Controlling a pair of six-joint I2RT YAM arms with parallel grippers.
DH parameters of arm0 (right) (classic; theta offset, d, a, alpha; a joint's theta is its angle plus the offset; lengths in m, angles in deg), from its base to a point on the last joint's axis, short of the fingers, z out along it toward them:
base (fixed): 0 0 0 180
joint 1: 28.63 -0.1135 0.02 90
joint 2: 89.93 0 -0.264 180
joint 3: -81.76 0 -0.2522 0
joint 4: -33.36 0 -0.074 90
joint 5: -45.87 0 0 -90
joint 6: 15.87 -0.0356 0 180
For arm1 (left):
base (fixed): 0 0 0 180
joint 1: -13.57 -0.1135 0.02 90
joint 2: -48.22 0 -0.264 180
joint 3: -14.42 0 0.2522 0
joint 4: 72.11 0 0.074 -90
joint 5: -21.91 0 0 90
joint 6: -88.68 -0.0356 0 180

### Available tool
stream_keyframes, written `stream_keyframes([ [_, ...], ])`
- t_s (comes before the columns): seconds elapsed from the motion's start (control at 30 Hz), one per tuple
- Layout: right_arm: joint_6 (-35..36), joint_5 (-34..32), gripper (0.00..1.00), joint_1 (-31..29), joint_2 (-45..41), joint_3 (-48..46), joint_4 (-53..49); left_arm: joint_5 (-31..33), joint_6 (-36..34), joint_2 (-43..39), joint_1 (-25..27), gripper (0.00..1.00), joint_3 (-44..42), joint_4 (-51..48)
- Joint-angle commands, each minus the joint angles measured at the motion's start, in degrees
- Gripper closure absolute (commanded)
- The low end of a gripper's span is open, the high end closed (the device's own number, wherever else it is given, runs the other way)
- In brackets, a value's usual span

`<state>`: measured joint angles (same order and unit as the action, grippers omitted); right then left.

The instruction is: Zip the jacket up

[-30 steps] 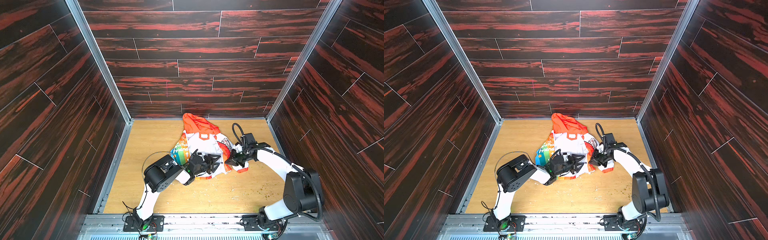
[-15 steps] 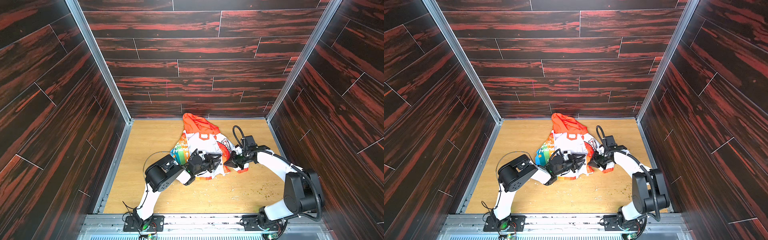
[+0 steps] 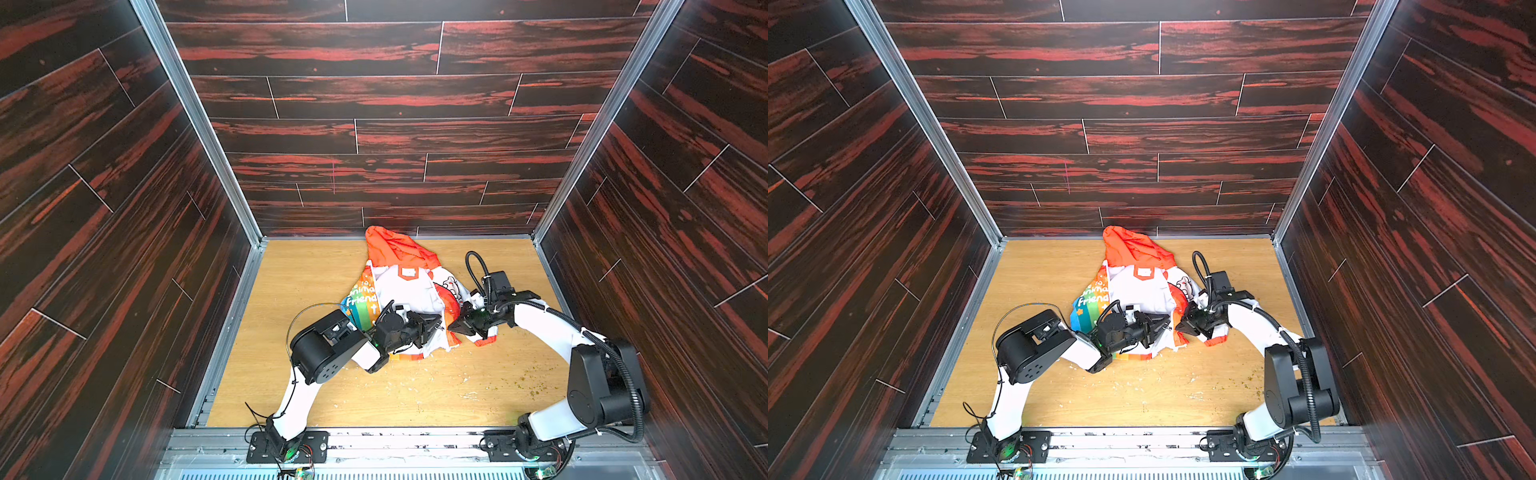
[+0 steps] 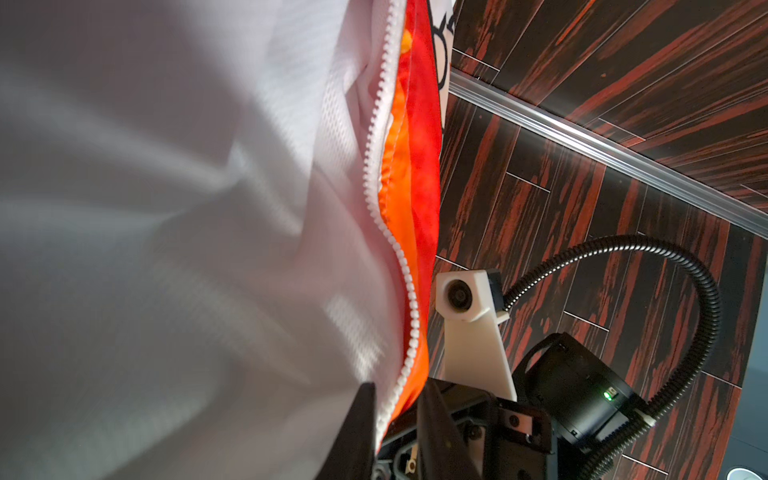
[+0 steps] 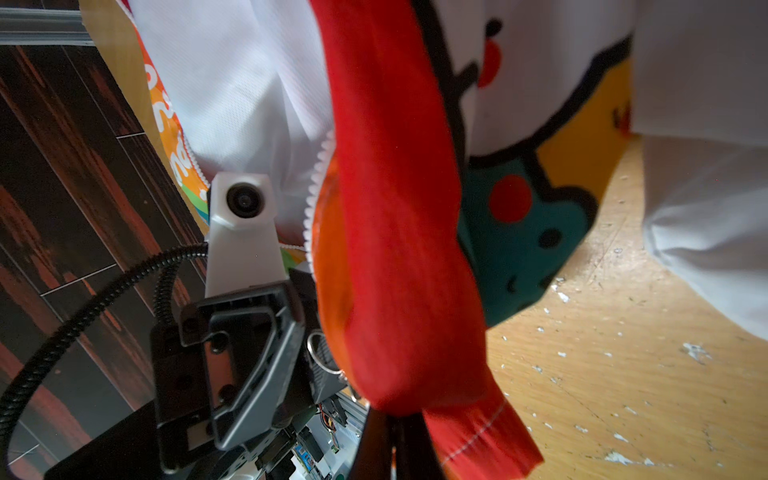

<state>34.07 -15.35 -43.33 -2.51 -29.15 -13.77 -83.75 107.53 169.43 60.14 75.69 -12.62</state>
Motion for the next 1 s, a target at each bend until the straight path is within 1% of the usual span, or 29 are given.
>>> stream_keyframes([
  [0.0, 0.0, -0.4, 1.00, 0.1, -2.3, 1.2, -1.4, -0.6, 0.7, -0.2, 0.3, 0.88, -0.8, 0.2],
  [0.03, 0.1, -0.5, 1.00, 0.1, -2.3, 1.2, -1.4, -0.6, 0.6, -0.3, 0.3, 0.92, -0.9, 0.0],
  [0.07, 0.2, -0.7, 1.00, 0.1, -2.3, 1.2, -1.5, -0.8, 0.6, -0.4, 0.3, 0.98, -0.7, -0.2],
  [0.1, 0.3, -0.9, 1.00, 0.0, -2.3, 1.2, -1.6, -0.9, 0.5, -0.4, 0.3, 1.00, -0.6, -0.5],
  [0.23, 1.0, -2.3, 1.00, 0.1, -2.3, 1.3, -2.7, -1.4, 0.0, -0.8, 0.3, 1.00, -0.4, -2.8],
  [0.27, 1.1, -3.2, 0.93, 0.0, -2.3, 1.4, -3.3, -1.5, -0.3, -1.1, 0.3, 1.00, -0.3, -3.7],
  [0.37, 2.1, -7.0, 0.65, 0.1, -3.0, 2.6, -6.2, -2.2, -0.9, -1.6, 0.4, 1.00, -0.1, -5.8],
  [0.4, 2.4, -8.3, 0.58, 0.1, -3.2, 3.1, -7.2, -2.3, -1.1, -1.8, 0.3, 1.00, 0.0, -6.5],
  [0.43, 2.7, -10.7, 0.52, 0.2, -3.4, 3.8, -8.6, -2.7, -1.4, -2.1, 0.3, 1.00, 0.1, -7.1],
  [0.5, 3.3, -11.9, 0.47, 0.2, -3.6, 4.9, -9.6, -3.0, -1.7, -2.4, 0.4, 1.00, 0.3, -7.9],
  [0.57, 3.5, -11.7, 0.46, 0.1, -3.2, 5.6, -9.8, -3.5, -1.9, -2.6, 0.4, 1.00, 0.7, -8.6],
  [0.7, 3.4, -10.8, 0.51, 0.2, -0.5, 6.5, -9.5, -3.9, -2.0, -2.5, 0.6, 1.00, 1.2, -9.1],
  [0.77, 3.3, -10.1, 0.52, 0.1, 1.0, 7.1, -8.9, -4.2, -2.0, -2.2, 0.8, 1.00, 1.4, -9.3],
  [0.83, 3.4, -10.4, 0.49, 0.1, 2.5, 8.3, -9.3, -4.4, -1.9, -2.1, 1.0, 1.00, 1.6, -9.6],
  [0.97, 3.6, -14.2, 0.46, 0.1, 6.9, 10.7, -11.3, -4.4, -1.7, -1.7, 1.2, 1.00, 1.9, -9.5],
])
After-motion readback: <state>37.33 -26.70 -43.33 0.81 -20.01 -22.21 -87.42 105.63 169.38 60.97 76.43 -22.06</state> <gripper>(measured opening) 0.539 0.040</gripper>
